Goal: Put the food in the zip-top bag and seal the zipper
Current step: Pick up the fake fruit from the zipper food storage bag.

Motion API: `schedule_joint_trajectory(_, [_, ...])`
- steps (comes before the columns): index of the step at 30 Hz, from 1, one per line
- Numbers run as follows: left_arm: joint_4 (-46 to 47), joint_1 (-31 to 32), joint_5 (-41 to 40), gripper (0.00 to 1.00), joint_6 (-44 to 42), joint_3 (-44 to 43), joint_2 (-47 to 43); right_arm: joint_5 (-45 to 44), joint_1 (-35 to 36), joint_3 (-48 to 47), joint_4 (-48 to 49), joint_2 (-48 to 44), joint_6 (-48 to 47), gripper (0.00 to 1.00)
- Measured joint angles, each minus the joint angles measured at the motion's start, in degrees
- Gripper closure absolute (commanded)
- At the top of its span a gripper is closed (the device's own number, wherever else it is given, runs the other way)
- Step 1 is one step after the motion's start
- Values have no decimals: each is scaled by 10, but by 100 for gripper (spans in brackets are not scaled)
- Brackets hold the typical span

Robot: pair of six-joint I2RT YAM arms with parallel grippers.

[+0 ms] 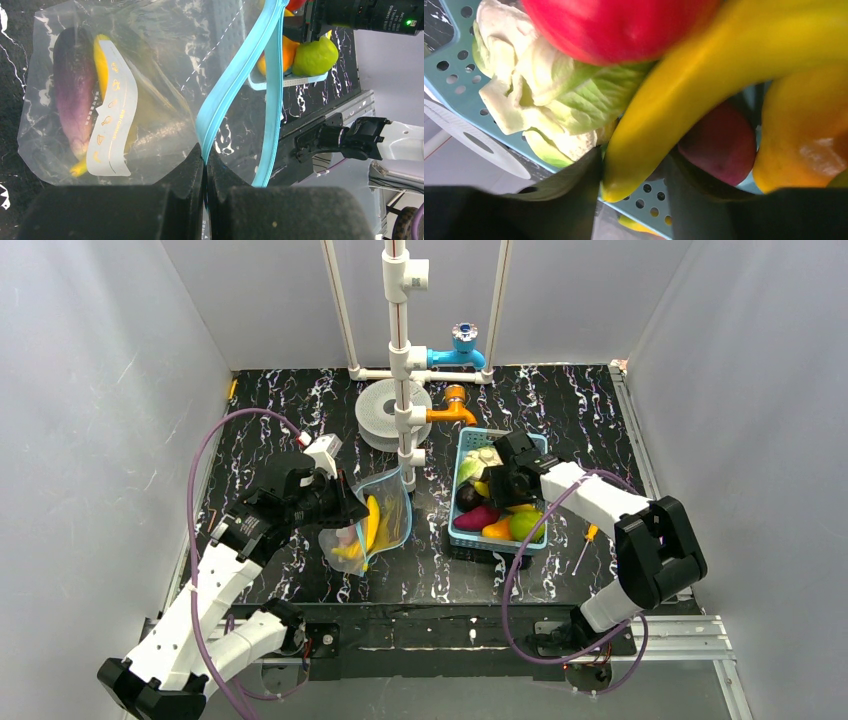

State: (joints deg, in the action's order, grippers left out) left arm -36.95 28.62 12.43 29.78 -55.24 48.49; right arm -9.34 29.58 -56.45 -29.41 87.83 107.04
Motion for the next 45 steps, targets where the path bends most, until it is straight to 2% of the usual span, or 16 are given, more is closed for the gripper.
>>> schedule_joint_trajectory(17, [-5, 0, 0, 100, 0, 0, -4, 70, -3, 28, 57, -57, 10, 71])
schedule_joint_trajectory(22, [-6, 0, 0, 100, 0, 0, -4, 100, -3, 30, 93, -71, 8, 74])
schedule_joint_trajectory(29, [-6, 0, 0, 100, 0, -1, -4, 139, -3, 30, 163, -76, -22, 85])
schedule_joint_trajectory(34, [-6, 0, 1, 100, 2, -1, -4, 168, -3, 37, 202, -87, -67, 99])
schedule_joint_trajectory(40, [-3, 0, 1, 100, 3, -1, -4, 195, 19, 57, 197, -142, -196, 99])
schedule_joint_trajectory(45, [-3, 0, 1, 100, 2, -1, -4, 161, 121, 58, 156, -199, -341, 99])
